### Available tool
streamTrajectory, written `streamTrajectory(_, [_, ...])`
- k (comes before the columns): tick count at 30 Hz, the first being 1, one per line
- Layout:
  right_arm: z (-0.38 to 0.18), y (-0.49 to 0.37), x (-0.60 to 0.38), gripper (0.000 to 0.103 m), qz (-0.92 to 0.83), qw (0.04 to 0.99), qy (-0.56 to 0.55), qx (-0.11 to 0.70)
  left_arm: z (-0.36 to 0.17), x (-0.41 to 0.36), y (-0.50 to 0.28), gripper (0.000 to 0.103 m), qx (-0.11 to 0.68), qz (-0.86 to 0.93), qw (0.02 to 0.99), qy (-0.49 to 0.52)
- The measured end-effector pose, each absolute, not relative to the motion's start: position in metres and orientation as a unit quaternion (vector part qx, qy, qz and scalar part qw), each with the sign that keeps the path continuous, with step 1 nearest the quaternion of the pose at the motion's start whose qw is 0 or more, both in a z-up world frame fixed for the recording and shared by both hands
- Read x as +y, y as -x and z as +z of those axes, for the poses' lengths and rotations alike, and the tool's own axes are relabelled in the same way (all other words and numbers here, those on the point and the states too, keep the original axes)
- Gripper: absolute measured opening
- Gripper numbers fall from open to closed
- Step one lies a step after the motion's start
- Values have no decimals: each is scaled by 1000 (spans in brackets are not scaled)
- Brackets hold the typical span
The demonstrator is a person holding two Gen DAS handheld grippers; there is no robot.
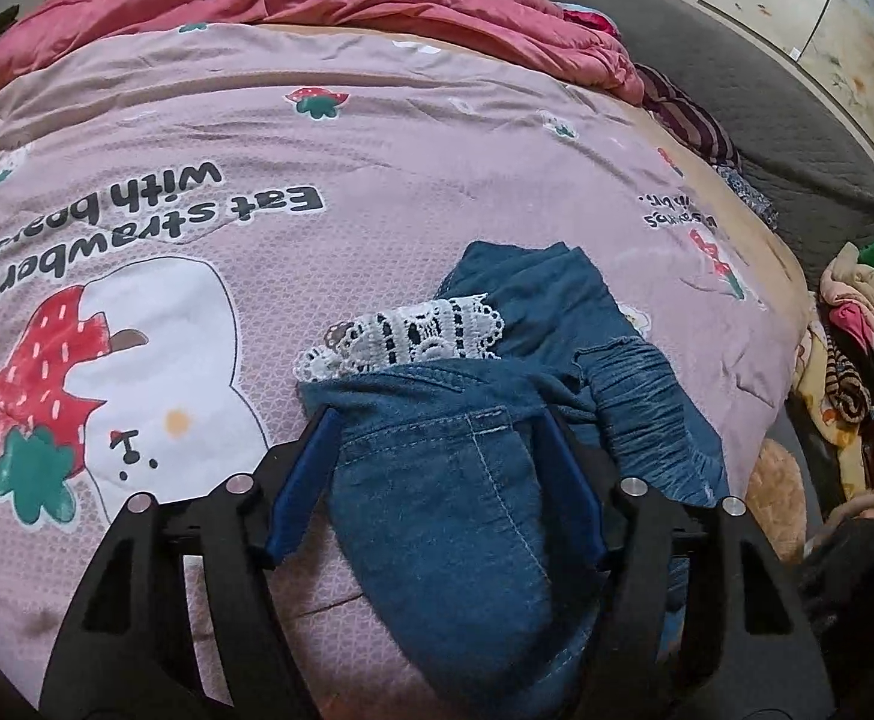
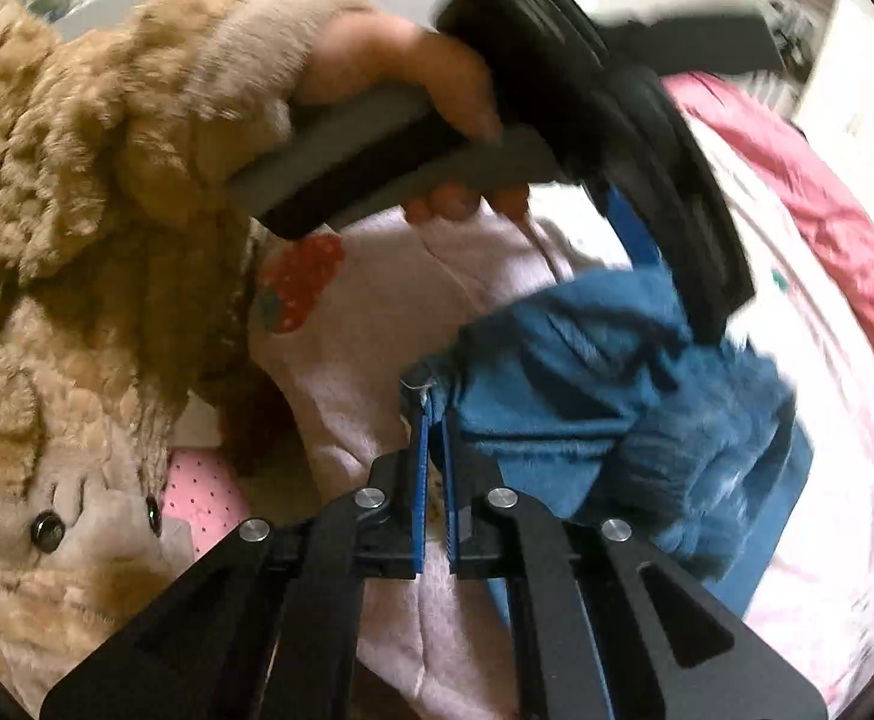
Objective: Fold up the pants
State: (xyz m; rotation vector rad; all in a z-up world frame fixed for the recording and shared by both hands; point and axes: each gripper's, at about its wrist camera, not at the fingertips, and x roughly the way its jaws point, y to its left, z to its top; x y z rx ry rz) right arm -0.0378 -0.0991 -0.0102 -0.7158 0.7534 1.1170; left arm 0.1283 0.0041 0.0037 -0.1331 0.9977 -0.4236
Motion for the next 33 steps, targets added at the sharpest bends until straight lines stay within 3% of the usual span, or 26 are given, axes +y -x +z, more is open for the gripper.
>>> streamTrajectory(12, [-22,47,-119,10,471,778,213,358,7,0,-125,63,459,-185,867,54])
streamTrajectory(14, [-21,49,-122,18,457,784,213,363,8,-1,-124,63,457,-184,869,52])
streamTrajectory(22, [9,47,-153,37,434,818,135,352,13,0,-115,63,450,-182,873,50])
streamTrajectory(26, [29,39,-174,55,402,844,115,335,18,1,-108,64,441,-181,878,48])
streamTrajectory(33, [35,20,-187,65,361,869,95,324,25,6,-88,65,426,-172,886,61])
